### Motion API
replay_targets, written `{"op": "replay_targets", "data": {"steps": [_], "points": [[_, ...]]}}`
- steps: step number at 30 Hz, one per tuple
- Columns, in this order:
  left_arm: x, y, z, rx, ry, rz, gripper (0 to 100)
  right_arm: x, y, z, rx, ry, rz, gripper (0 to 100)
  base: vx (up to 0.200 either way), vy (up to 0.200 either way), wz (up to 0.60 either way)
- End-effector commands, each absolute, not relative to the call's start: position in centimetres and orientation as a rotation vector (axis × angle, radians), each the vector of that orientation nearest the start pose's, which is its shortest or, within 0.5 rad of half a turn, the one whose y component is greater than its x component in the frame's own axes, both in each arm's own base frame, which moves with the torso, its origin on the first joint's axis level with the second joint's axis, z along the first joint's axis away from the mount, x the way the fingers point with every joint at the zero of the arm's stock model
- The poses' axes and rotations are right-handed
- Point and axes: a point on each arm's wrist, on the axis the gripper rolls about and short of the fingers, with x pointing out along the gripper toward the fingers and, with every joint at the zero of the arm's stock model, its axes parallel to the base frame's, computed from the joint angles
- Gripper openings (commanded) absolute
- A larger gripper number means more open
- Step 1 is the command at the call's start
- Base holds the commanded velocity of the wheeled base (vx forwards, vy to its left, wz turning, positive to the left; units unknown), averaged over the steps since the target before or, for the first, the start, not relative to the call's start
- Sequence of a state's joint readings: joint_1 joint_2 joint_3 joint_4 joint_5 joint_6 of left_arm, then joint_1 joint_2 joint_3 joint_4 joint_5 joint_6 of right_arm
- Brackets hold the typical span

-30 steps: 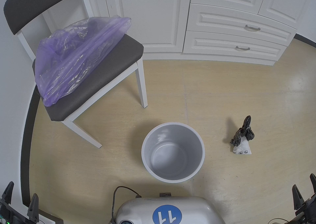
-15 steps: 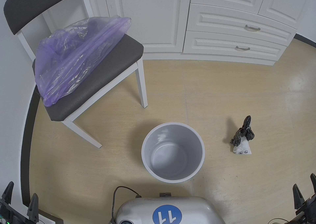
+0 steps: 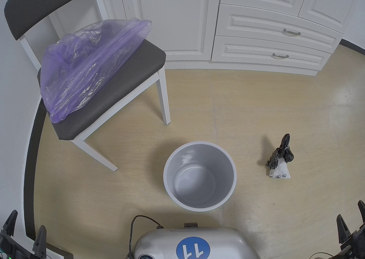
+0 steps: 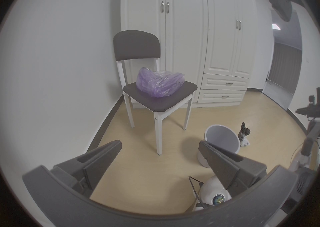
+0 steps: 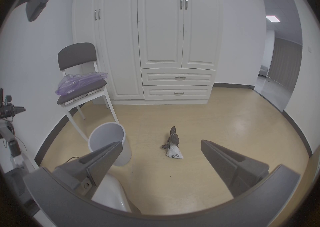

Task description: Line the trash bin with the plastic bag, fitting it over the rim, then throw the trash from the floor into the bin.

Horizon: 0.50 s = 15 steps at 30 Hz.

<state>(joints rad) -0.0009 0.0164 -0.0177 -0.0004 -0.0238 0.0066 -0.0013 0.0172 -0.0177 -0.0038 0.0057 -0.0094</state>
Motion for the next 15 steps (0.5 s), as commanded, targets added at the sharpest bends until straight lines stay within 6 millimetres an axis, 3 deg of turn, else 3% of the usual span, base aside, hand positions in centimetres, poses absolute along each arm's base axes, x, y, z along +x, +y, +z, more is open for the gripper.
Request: {"op": "replay_targets", "data": {"steps": [1, 15], "points": [[-2.28, -0.03, 7.58, -0.003, 0.002, -0.018, 100, -2.28, 0.01, 7.58, 0.006, -0.003, 0.006, 100, 0.0, 0.0, 0.0], [-2.28, -0.03, 7.55, -0.009, 0.0, -0.015, 100, -2.28, 0.0, 7.6, 0.014, -0.005, 0.003, 100, 0.0, 0.0, 0.0]]}}
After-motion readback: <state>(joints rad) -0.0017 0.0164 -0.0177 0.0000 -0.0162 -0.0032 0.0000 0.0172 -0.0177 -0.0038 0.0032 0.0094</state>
